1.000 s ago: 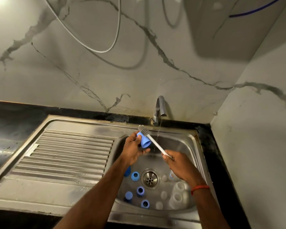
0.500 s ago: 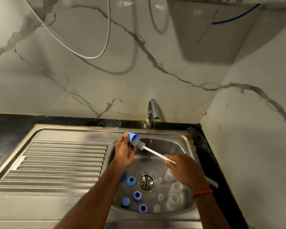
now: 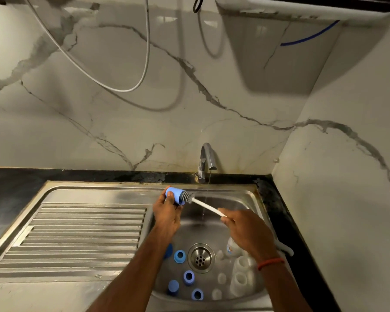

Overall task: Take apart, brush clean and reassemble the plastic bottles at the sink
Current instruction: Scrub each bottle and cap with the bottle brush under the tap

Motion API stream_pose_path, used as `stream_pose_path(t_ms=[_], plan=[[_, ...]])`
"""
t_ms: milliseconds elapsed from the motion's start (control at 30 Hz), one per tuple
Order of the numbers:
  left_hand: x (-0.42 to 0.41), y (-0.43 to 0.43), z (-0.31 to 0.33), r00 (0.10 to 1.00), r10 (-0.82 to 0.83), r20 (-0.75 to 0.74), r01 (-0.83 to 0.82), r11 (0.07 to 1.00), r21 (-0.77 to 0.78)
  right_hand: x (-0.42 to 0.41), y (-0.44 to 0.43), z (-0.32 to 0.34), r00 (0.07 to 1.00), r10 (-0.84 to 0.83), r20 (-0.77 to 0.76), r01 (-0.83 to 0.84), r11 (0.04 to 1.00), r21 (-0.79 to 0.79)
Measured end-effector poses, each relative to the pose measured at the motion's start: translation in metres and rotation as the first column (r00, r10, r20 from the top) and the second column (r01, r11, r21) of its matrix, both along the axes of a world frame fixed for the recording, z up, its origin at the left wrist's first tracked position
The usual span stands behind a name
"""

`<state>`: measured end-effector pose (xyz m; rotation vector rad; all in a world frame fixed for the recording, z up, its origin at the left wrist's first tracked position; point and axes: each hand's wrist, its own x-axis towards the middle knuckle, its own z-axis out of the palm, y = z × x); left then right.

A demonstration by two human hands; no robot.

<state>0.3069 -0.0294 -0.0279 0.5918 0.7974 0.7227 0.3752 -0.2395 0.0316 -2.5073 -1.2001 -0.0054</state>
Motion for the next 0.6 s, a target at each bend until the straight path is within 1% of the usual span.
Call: stream_pose_path(t_ms=[67,100,200,267,300,367,400,467,533,600], plan=[[0.006,0.002,0.009,0.999,-0.021,0.027,0.020,0.999,0.029,-0.008,0.004,-0.009,0.998,-0.046,0.047,0.048,0.998,-0.040],[0.009,0.001,0.013,0.999,-0.030,0.028,0.029,0.999,0.045,-0.015,0.007,-0.013,0.998,-0.046,0.031,0.047,0.997,-0.054],[0.004,-0.005,0.012,0.999,-0.015,-0.034,0.017,0.999,0.052,-0.015,0.008,-0.014,0.991,0.021,-0.135,-0.033,0.996,-0.088],[-0.003,-0.006,0.009,0.999,-0.024,-0.046,0.026,0.999,0.043,-0.003,0.005,-0.007,0.982,0.029,-0.185,-0.033,0.999,-0.017],[-0.002,-0.004,0.008,0.999,-0.039,-0.033,0.041,0.998,0.052,0.000,0.004,-0.005,0.984,0.004,-0.177,0.001,1.000,0.030],[0.003,-0.002,0.013,0.998,-0.060,-0.017,0.061,0.996,0.060,-0.008,0.006,-0.011,0.990,-0.068,-0.120,0.072,0.997,0.028],[0.005,-0.002,0.015,0.998,-0.062,-0.024,0.063,0.996,0.055,-0.016,0.010,-0.017,0.990,-0.074,-0.117,0.075,0.997,0.001],[0.002,-0.005,0.014,0.996,-0.070,-0.048,0.071,0.997,0.027,-0.026,0.016,-0.025,0.993,-0.023,-0.112,0.018,0.999,-0.048],[-0.010,-0.009,0.009,0.993,-0.107,-0.053,0.103,0.992,-0.071,-0.022,0.017,-0.022,0.998,0.024,-0.054,-0.027,0.997,-0.070],[-0.020,-0.007,0.007,0.991,-0.137,-0.007,0.132,0.969,-0.211,-0.014,0.013,-0.018,0.998,0.032,0.057,-0.028,0.997,-0.075]])
